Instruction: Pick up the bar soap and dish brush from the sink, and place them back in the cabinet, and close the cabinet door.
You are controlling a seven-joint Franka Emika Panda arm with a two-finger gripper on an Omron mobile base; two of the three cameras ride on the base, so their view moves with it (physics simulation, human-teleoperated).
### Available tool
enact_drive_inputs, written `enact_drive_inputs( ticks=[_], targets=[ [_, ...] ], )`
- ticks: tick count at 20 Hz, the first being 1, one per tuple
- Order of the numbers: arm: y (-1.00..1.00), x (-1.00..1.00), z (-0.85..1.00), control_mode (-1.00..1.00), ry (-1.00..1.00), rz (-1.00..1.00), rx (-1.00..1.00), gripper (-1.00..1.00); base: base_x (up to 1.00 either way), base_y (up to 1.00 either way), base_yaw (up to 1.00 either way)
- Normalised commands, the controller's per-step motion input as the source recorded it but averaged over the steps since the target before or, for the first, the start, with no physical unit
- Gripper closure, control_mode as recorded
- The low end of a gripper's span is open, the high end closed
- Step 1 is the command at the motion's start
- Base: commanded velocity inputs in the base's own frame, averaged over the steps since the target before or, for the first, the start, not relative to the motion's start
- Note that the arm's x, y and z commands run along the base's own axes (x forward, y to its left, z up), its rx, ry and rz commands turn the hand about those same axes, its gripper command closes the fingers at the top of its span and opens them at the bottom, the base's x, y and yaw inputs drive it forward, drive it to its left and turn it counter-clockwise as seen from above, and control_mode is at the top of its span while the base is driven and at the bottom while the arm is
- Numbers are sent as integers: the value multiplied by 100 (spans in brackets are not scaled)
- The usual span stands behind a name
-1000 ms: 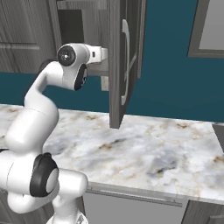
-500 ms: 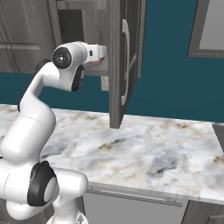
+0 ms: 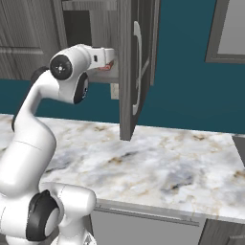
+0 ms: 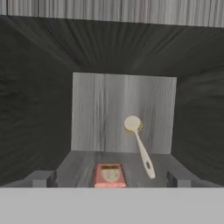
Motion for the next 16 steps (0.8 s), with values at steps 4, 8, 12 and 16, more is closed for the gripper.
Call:
enact_drive_inputs(
  ticks=[4,8,12,16],
  targets=[
    [0,-35,12,-100,-1,0,0,-100,0,0,0],
    [0,-36,12,-100,0,0,0,-100,0,0,0],
    [-2,-37,16,-100,0,0,0,-100,0,0,0],
    [-1,-36,15,-100,-1,0,0,-100,0,0,0]
  ],
)
